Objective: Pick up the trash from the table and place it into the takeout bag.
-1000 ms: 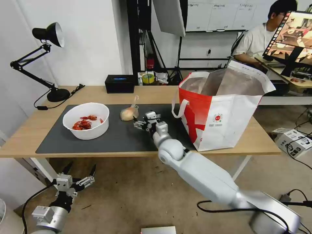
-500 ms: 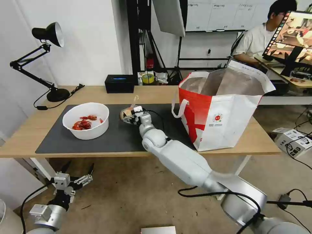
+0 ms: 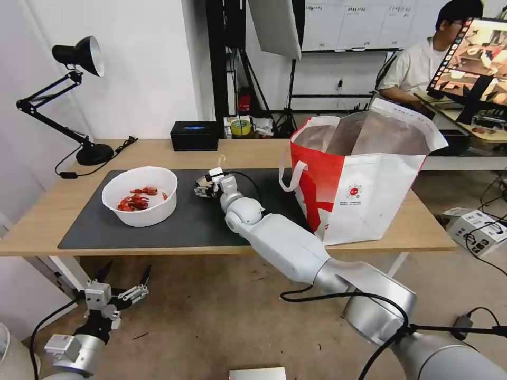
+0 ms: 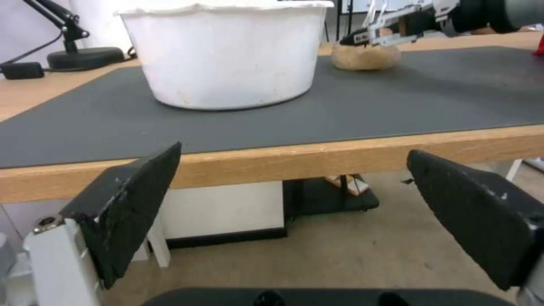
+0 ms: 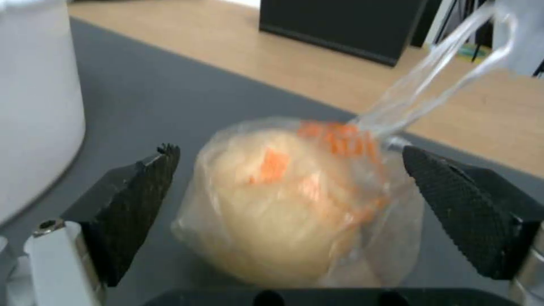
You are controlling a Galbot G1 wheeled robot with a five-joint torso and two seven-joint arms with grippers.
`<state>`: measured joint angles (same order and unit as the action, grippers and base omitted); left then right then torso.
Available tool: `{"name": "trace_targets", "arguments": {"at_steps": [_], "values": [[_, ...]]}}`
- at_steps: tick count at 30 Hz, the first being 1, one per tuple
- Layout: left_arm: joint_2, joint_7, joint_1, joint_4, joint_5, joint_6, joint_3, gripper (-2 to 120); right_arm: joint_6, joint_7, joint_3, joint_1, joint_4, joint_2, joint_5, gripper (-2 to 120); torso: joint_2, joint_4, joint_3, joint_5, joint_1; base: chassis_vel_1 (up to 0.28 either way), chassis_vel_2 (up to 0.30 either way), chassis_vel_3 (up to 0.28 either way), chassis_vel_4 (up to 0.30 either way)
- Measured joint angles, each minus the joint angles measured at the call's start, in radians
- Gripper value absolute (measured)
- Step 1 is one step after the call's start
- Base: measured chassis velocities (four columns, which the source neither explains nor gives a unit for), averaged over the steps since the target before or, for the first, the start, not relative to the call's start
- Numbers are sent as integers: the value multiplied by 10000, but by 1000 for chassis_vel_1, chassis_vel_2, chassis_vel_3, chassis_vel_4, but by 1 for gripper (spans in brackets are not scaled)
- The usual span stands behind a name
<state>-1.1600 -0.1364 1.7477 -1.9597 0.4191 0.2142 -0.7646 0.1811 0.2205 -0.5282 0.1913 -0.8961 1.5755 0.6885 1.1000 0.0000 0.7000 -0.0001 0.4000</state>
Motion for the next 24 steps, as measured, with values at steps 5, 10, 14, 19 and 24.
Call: {"name": "trace_targets", "arguments": {"at_steps": [5,10,14,19,24], "values": [[-12,-6,4,-36,-18,1,17,100,124,-106,-73,0,146,-6,38,100,0,0,0,1,0,0,0,0,0],[-43,-12,4,-29,-25,9,35,100,193,-127,-75,13,158,-12,105,100,0,0,0,1,0,0,0,0,0],[-73,-16,2,-25,-40,32,56,100,211,-125,-72,63,125,-17,130,95,0,0,0,1,0,0,0,0,0],[-97,-19,41,-36,-44,91,30,100,264,-71,-14,97,87,-32,232,75,0,0,0,1,0,0,0,0,0],[-76,-20,95,-81,-40,132,-33,100,301,-12,40,145,14,-43,373,55,0,0,0,1,0,0,0,0,0]]}}
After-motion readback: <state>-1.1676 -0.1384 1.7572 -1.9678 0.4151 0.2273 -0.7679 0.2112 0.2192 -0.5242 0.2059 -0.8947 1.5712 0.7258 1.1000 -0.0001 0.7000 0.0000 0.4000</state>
